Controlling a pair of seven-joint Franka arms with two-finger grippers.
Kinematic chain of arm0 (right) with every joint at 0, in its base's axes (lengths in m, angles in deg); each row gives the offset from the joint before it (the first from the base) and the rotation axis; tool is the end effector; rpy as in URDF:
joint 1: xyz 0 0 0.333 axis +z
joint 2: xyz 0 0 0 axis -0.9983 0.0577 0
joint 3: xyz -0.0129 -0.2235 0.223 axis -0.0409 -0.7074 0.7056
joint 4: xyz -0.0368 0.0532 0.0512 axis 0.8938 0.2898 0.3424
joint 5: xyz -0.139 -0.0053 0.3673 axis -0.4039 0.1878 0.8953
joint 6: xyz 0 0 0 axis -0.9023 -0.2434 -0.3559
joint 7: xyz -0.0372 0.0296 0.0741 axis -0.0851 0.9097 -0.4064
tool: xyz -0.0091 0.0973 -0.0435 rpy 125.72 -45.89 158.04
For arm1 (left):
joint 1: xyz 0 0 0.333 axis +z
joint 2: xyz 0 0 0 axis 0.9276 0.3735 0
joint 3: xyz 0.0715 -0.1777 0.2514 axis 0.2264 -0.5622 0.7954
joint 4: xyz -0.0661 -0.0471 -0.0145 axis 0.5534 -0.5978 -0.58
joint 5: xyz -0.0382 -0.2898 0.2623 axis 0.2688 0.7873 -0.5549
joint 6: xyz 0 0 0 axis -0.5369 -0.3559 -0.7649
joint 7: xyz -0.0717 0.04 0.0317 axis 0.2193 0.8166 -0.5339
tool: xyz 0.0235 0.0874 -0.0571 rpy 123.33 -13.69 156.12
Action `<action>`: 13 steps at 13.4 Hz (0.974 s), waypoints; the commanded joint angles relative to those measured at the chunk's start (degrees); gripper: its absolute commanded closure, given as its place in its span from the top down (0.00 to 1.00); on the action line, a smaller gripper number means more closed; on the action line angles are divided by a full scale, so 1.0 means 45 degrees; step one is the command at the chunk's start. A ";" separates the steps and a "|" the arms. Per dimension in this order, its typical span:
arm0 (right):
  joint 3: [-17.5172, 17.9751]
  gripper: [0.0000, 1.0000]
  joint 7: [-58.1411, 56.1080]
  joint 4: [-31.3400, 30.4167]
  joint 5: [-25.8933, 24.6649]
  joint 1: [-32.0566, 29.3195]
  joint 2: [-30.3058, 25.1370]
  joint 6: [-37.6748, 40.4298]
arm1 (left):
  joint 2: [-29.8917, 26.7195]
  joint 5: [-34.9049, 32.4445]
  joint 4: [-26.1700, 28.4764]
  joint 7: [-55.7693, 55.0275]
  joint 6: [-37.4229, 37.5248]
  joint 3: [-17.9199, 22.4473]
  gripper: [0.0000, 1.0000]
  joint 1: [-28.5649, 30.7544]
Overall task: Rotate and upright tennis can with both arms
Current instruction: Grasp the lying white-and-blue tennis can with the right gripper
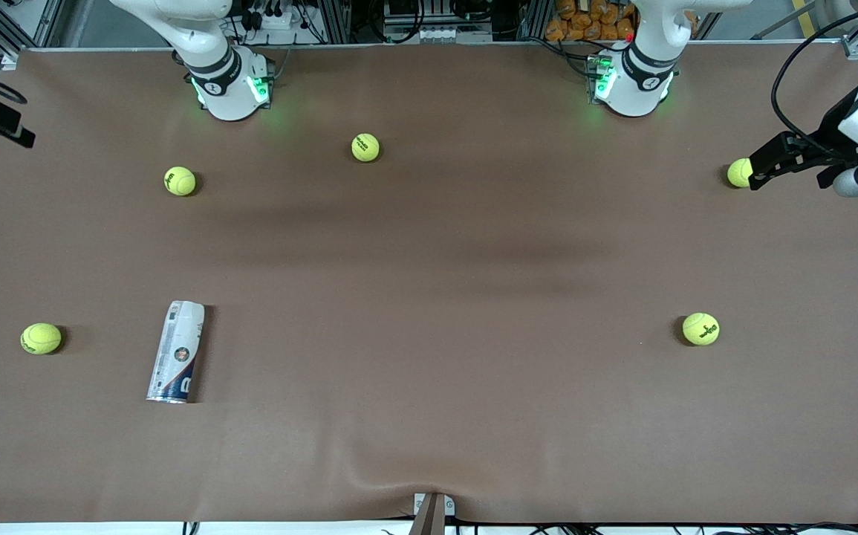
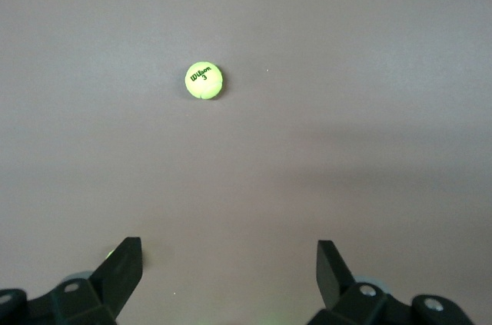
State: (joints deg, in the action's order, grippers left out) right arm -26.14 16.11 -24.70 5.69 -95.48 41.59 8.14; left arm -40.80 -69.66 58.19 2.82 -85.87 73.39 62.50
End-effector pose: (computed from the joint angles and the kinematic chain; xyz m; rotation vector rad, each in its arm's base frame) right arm 0.4986 -0.0453 0.6832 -3.0791 0.1670 0.1963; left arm 0.5319 -0.0482 0.6338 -3.1295 -0.0231 -0.0042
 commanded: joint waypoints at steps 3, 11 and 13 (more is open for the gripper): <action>-0.0104 1.00 0.0186 -0.0389 -0.0053 0.0001 -0.0640 0.0186 | 0.0112 -0.0756 -0.0578 -0.0099 0.0234 -0.0054 1.00 0.0161; -0.0456 1.00 0.0030 -0.0663 -0.0072 0.0039 0.0953 -0.0399 | -0.0043 -0.0740 -0.0893 0.0212 0.0976 -0.0131 1.00 0.0999; -0.0456 1.00 -0.0067 -0.0566 -0.0072 0.0001 0.2321 -0.1313 | -0.0315 -0.0680 -0.0933 0.0408 0.0996 -0.0210 1.00 0.1002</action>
State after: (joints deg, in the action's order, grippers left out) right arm -28.09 16.09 -28.51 5.65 -95.49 45.82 4.64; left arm -40.89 -72.48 55.05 3.58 -82.79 73.40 66.35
